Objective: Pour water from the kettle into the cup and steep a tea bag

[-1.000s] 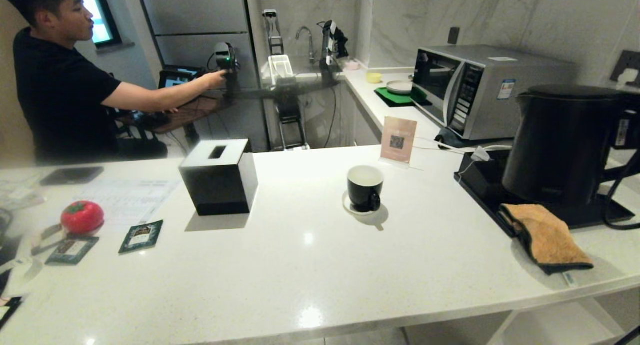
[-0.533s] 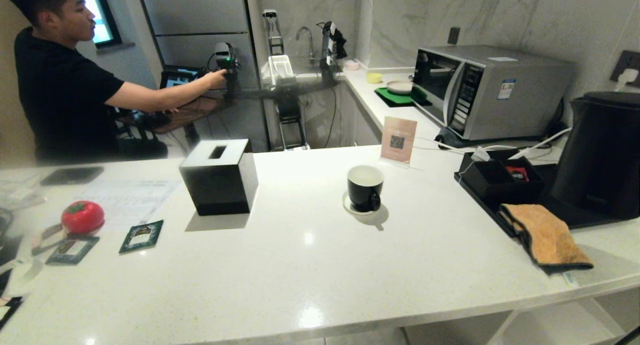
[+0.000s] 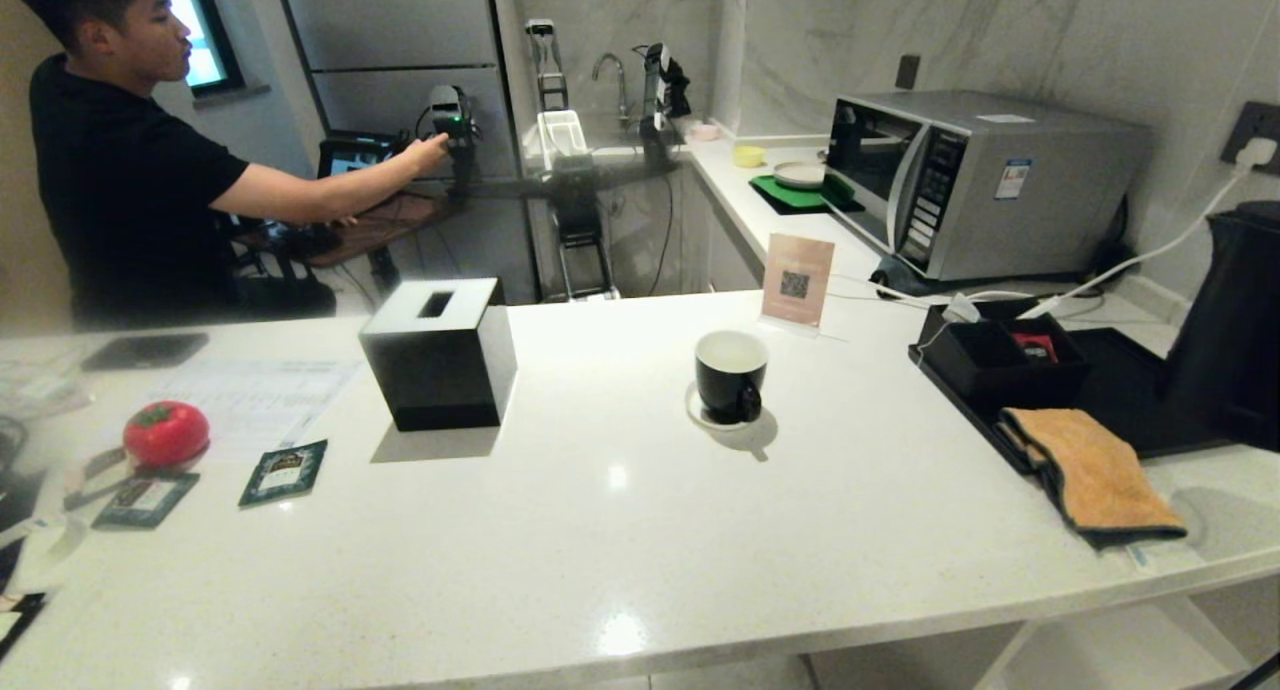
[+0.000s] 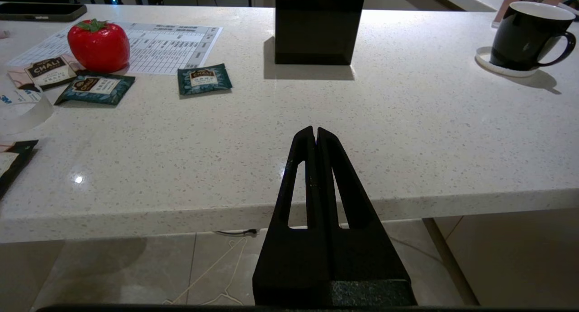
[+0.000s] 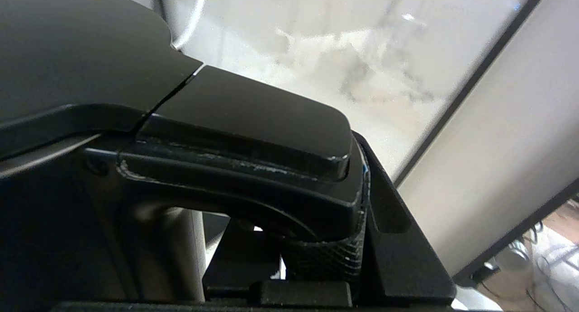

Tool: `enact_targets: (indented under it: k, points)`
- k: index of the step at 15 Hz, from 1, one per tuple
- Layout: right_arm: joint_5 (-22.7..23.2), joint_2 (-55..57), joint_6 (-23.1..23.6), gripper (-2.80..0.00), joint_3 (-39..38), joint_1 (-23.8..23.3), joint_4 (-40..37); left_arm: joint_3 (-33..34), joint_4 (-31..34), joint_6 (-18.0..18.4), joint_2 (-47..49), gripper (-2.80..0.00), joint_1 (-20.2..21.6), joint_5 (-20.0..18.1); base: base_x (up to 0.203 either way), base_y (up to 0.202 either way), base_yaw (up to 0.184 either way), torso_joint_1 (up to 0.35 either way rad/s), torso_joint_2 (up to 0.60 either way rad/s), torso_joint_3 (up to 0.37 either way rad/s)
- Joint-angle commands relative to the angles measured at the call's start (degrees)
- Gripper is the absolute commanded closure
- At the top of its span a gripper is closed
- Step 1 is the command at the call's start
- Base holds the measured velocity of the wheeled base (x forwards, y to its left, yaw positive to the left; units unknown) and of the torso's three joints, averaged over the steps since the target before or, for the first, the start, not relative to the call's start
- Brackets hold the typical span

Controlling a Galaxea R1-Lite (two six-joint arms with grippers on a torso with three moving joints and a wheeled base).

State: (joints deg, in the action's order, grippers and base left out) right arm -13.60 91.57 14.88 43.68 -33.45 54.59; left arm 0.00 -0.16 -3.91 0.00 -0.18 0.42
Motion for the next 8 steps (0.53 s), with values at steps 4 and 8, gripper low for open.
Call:
enact_targets:
  k: [4, 8]
  points:
    - [0.0, 9.4, -1.4, 0.00, 0.4, -3.3, 5.5, 0.0, 0.0, 0.0, 0.1, 0.00, 0.0, 0.0, 0.000, 0.000, 0.000, 0.000, 0.00, 0.000]
    - [0.0, 16.9, -1.8, 0.00, 3.5, -4.1, 9.2, 0.0, 0.0, 0.0, 0.1, 0.00, 0.0, 0.0, 0.000, 0.000, 0.000, 0.000, 0.00, 0.000]
